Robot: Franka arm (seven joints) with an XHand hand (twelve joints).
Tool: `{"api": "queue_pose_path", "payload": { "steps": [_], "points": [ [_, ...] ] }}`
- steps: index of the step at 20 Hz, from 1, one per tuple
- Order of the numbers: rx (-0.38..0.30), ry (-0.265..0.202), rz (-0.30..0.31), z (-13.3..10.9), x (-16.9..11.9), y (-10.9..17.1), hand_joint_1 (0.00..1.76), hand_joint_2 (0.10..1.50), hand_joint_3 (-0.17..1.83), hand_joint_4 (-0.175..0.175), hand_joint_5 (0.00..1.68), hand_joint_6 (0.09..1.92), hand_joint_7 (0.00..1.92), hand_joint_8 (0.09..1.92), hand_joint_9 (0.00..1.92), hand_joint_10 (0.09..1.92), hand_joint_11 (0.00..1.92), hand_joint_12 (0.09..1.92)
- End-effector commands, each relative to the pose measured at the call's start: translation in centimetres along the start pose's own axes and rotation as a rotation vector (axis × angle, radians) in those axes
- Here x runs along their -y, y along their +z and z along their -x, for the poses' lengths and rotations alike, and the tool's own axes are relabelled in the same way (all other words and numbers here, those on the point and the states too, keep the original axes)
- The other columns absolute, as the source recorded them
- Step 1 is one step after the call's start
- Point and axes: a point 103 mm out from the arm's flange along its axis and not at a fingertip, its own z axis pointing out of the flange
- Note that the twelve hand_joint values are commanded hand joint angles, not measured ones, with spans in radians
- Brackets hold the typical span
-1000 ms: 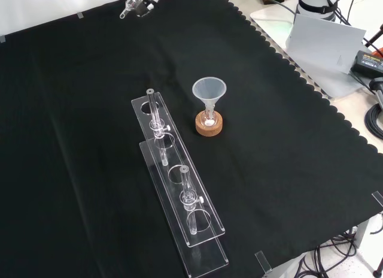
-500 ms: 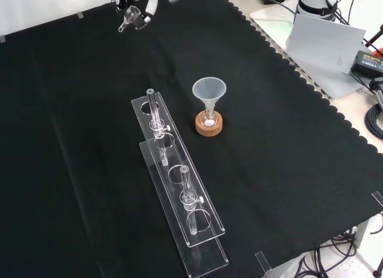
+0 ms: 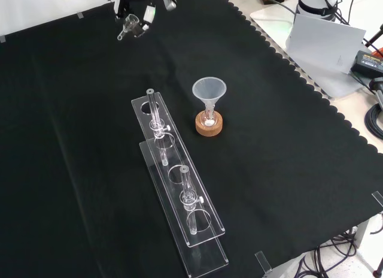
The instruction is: Put the weighing funnel back on the table.
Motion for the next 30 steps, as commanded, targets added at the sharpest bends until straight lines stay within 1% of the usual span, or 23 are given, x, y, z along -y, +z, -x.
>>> {"api": "queue_pose_path", "payload": {
  "steps": [1,5,10,13,16,30],
  "points": [
    [-0.055,0.022,-0.04,-0.5,-0.5,6.5,1.17,0.45,0.91,0.175,1.47,0.42,1.85,0.09,1.43,0.17,0.5,1.32],
    [-0.076,0.04,-0.038,-0.6,-0.5,8.1,1.17,0.44,0.91,0.175,1.48,0.42,1.85,0.09,1.43,0.17,0.5,1.32],
    [-0.088,0.044,-0.039,-1.0,-0.6,9.3,1.17,0.44,0.92,0.175,1.48,0.42,1.84,0.09,1.42,0.16,0.5,1.32],
    [-0.086,0.035,-0.04,-1.5,-0.7,10.0,1.17,0.44,0.91,0.175,1.48,0.41,1.84,0.09,1.42,0.16,0.5,1.32],
    [-0.09,0.032,-0.055,-2.0,-0.8,10.9,1.17,0.44,0.91,0.175,1.48,0.41,1.84,0.09,1.42,0.16,0.5,1.32],
    [-0.05,0.001,-0.113,-4.2,-0.8,15.4,1.17,0.45,0.91,0.175,1.48,0.41,1.84,0.09,1.41,0.15,0.5,1.31]
  ]
}}
